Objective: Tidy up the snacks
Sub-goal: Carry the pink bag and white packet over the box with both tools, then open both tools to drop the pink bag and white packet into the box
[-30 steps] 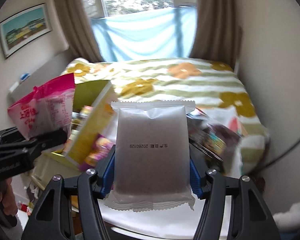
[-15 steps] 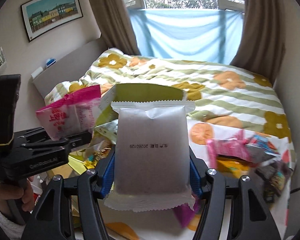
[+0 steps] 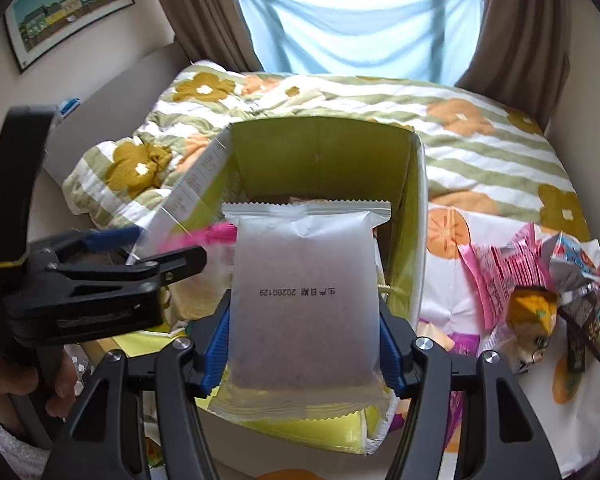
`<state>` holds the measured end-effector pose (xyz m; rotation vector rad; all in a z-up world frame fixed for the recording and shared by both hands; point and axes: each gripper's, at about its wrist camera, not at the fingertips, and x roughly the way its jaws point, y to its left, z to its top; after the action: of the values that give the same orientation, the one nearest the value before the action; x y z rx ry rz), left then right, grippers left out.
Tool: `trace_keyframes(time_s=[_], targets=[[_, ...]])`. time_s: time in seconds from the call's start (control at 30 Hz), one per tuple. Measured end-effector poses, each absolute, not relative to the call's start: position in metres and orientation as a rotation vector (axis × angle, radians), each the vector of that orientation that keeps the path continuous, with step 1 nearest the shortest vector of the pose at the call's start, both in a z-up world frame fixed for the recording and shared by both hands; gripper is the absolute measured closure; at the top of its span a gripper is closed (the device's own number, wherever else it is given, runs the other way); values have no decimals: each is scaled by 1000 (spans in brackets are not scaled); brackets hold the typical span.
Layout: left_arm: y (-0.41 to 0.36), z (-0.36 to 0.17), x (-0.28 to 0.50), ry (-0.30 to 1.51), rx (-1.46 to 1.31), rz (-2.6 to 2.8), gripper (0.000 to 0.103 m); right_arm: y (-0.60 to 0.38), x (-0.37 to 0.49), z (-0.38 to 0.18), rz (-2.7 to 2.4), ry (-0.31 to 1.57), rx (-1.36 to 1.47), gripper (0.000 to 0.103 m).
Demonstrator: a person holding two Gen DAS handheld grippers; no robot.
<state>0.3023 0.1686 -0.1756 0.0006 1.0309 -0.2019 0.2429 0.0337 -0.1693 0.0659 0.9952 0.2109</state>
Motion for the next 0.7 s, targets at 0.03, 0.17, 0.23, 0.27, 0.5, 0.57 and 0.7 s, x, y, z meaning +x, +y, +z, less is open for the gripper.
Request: trace_keyframes(time_s=[0.03, 0.17, 0.23, 0.27, 0.5, 0.57, 0.7], targets=[[168, -176, 302, 1024, 5, -203, 4, 34, 243, -172, 206, 1003, 69, 45], [177, -180, 301, 1047, -38, -184, 4, 34, 251, -179, 204, 1029, 71, 45], [187, -179, 298, 1049, -84, -179, 4, 34, 252, -180, 207, 1033, 75, 45], [191, -178, 296, 1046, -102, -177, 4, 33, 252, -181, 210, 1035, 78, 45], [204, -176, 289, 1039, -110, -148, 4, 43, 252, -192, 225, 1049, 69, 45], [204, -175, 288, 1033, -104, -145, 4, 43, 252, -195, 234, 1055, 81, 45], [205, -172, 283, 1021, -101, -150, 4, 45, 250, -195, 231, 1027, 87, 42]])
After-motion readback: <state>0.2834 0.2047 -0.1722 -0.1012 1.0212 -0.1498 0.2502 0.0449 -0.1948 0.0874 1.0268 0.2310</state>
